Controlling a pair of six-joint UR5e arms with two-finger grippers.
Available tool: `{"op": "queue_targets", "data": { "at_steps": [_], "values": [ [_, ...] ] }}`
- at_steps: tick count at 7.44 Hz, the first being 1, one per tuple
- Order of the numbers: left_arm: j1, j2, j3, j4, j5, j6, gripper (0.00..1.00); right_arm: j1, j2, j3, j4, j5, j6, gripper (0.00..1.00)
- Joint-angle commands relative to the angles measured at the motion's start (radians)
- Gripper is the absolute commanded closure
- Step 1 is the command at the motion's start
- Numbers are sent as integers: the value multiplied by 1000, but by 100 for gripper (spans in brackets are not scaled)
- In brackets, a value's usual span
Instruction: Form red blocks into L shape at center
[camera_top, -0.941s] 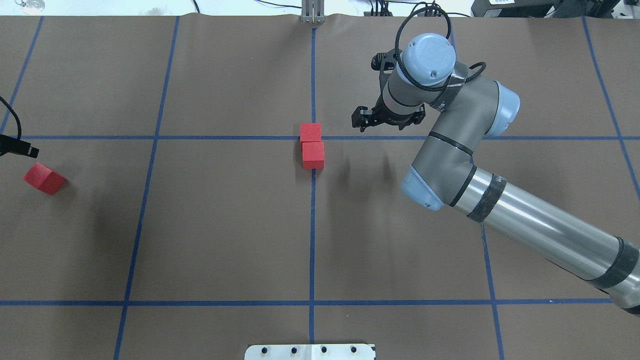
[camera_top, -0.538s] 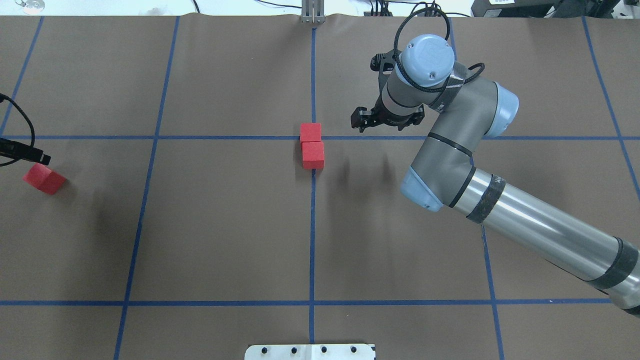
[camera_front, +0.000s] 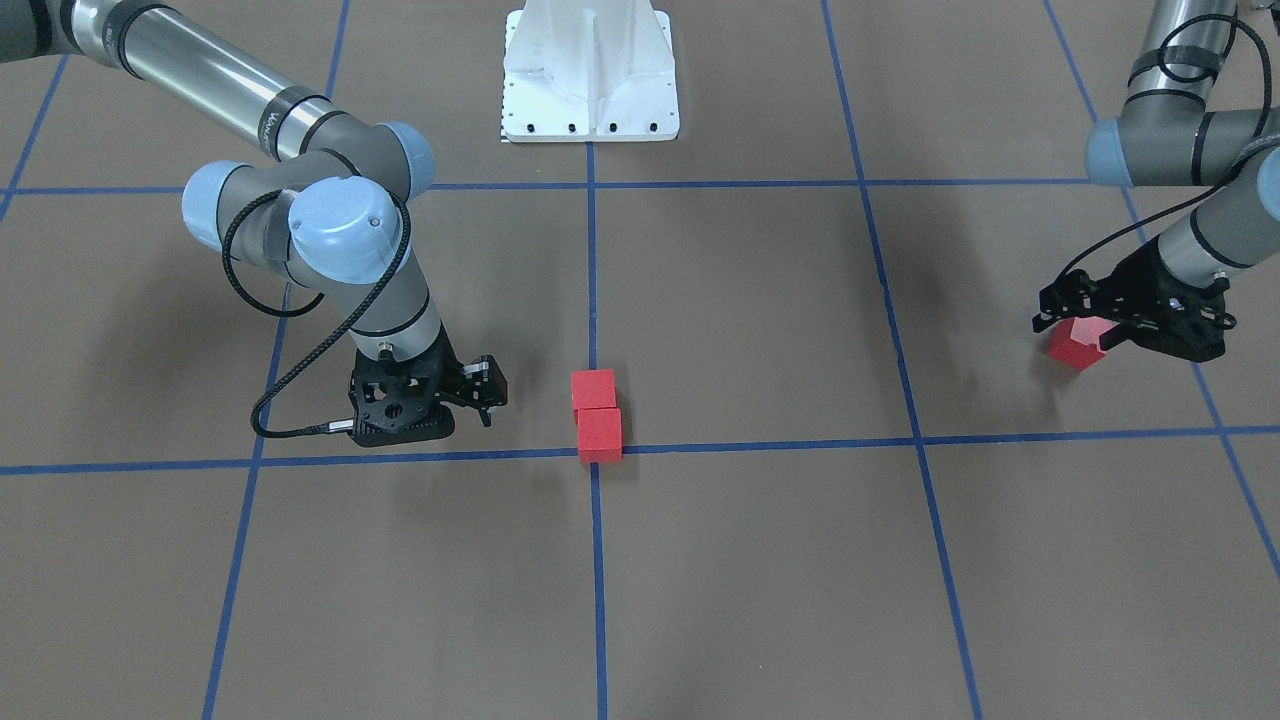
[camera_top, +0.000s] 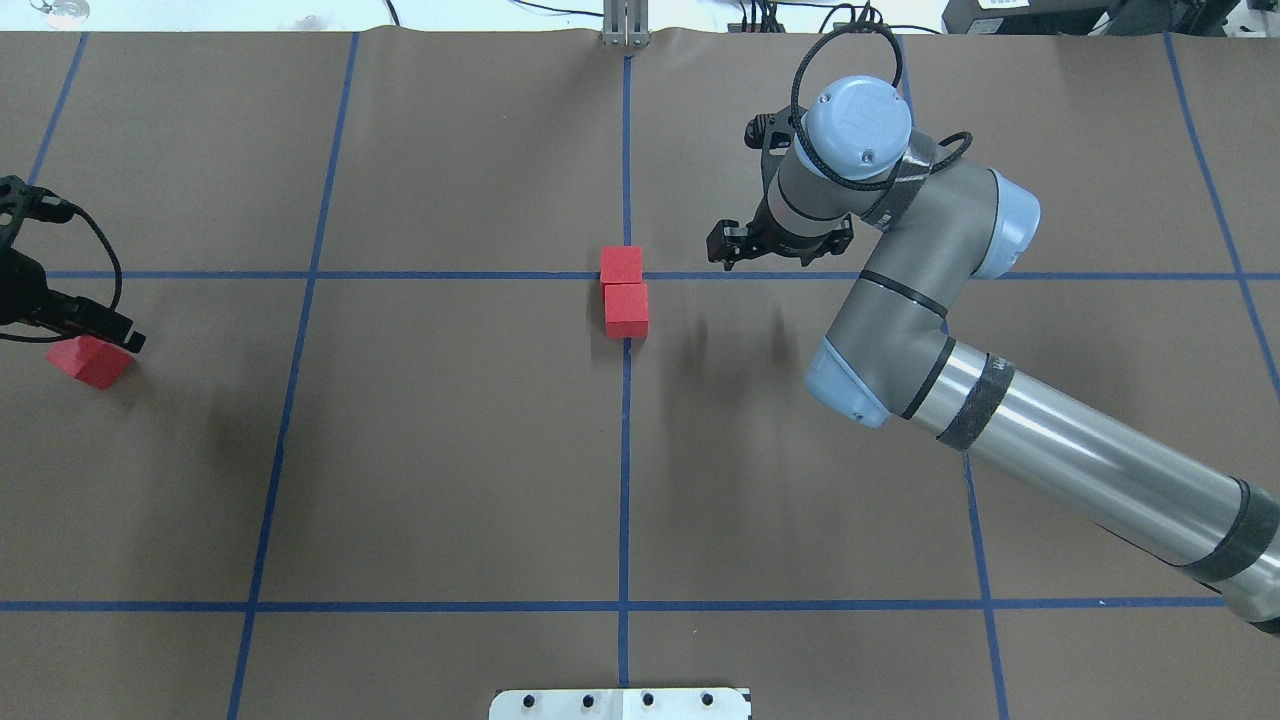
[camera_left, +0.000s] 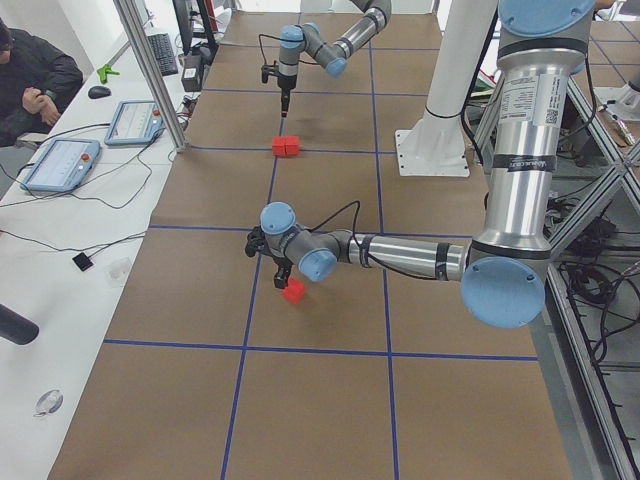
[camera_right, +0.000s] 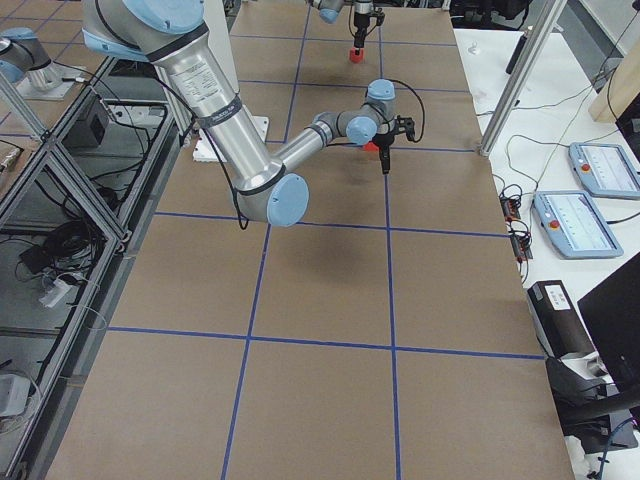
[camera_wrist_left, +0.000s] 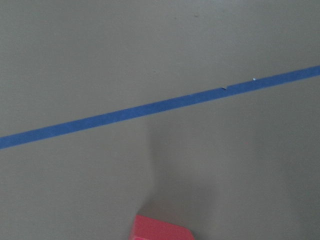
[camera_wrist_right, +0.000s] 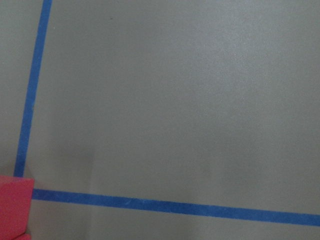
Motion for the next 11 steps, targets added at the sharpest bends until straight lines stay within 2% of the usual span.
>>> {"op": "queue_targets", "data": {
  "at_steps": [1,5,7,9,11],
  "values": [
    [3,-23,-2,120,-8,128,1,-2,-6,-2,0,0,-1,1],
    [-69,-109,-67,391,-8,297,1,-7,-8,-2,0,0,-1,1],
    [-58,-113,-62,397,103,312,1,-10,-12,-3,0,-2,-1,1],
    [-55,-110,-56,395,110,312,1,-13,-17,-3,0,-5,-1,1],
    [-34,-109,-33,389,168,312,1,-19,-18,-6,0,-6,-1,1]
  ]
}}
